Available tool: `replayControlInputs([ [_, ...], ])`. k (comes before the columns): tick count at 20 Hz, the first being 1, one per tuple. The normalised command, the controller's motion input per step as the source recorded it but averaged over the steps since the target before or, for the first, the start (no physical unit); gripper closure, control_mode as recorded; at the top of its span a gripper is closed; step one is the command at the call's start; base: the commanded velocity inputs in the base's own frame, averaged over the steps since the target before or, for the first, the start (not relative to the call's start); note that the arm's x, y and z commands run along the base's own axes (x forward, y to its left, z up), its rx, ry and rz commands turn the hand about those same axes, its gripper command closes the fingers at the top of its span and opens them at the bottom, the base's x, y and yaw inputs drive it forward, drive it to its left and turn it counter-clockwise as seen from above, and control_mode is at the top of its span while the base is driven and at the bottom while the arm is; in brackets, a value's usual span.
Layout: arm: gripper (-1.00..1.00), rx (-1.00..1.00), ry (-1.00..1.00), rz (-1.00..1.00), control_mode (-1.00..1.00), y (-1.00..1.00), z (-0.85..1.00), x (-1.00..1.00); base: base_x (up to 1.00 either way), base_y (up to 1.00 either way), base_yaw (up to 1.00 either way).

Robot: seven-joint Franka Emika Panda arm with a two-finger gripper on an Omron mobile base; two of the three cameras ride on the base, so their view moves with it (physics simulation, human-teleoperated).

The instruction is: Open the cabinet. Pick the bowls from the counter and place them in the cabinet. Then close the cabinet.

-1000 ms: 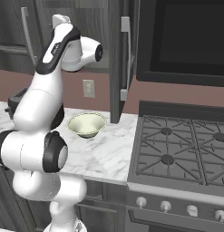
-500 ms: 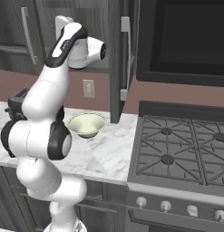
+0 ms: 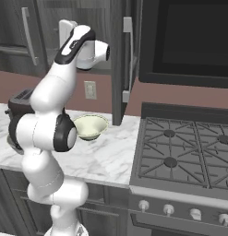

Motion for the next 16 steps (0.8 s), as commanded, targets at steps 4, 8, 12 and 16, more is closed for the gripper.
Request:
replayControlInputs([
  [4, -1.0, 0.0, 0.0, 0.07, -1.0, 0.2, -0.15, 0.24, 0.0, 0.0, 0.0],
  [8, -1.0, 0.0, 0.0, 0.07, -1.0, 0.26, -0.1, 0.24, 0.0, 0.0, 0.0],
  [12, -1.0, 0.0, 0.0, 0.06, -1.0, 0.23, -0.05, 0.24, 0.0, 0.0, 0.0],
  [16, -1.0, 0.02, 0.0, 0.07, -1.0, 0.13, 0.0, 0.03, 0.0, 0.0, 0.0],
])
